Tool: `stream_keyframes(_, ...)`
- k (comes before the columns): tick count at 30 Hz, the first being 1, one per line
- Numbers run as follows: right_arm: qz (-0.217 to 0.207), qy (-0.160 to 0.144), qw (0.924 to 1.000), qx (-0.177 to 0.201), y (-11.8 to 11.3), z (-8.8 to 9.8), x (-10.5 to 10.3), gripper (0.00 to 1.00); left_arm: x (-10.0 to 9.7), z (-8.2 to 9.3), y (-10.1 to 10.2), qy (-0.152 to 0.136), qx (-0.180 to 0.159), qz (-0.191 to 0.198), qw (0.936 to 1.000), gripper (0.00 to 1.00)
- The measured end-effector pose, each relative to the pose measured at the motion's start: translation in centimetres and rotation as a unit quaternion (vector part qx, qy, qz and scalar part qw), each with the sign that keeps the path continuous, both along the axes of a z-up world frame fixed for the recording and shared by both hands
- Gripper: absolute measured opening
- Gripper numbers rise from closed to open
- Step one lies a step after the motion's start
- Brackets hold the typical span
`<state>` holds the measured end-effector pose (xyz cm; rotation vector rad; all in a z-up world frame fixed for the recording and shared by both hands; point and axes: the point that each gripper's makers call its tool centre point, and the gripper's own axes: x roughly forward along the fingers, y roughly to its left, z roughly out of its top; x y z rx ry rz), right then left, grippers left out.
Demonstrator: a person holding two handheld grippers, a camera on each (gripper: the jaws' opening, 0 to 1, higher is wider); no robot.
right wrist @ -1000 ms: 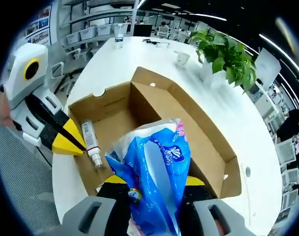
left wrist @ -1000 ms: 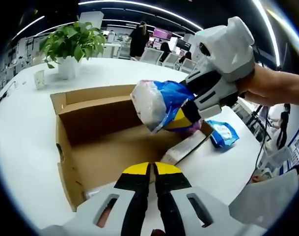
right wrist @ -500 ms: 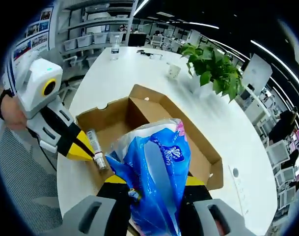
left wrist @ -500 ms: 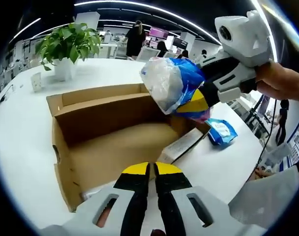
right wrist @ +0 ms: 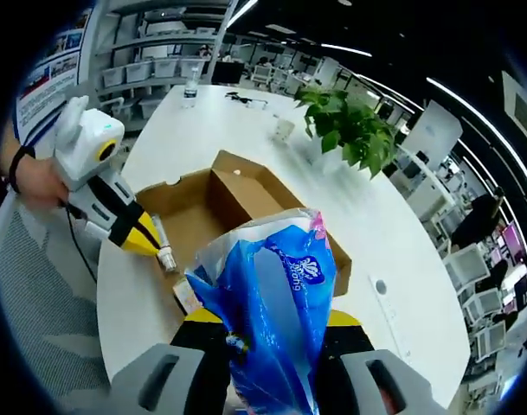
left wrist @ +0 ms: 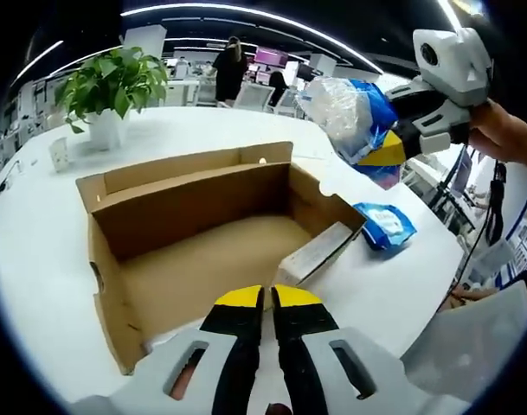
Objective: Operate the shoe box by opening the lid, removing the specified soft item, and placing it in the target area until the item is outside and the box remains undamaged.
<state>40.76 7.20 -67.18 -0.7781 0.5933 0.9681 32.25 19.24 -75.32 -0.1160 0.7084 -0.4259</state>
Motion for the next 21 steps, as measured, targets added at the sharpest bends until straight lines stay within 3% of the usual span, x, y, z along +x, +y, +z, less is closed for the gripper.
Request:
stream_keyframes(10,-0.052,0.003,0.9986,-0.014,-7.2,-1.4,-1.9,0.33,0.0,0.6,0.3,-0.01,0.011,-0.005,0.9999,0.02)
stream_keyframes(12,-0.066,0.007,0.9975,-0.023,-9.6,-2.1,-2.7,0.33,0.0,0.8,0.4,-0.011,0.011,-0.004,0.9999,0.02)
stream_keyframes(21,-0.114,0.027,0.9925,-0.035,-16.2,-4.4,-4.9,0.33,-0.7,1.2,0.3,-0.013,0.019,-0.007,0.9997,0.02)
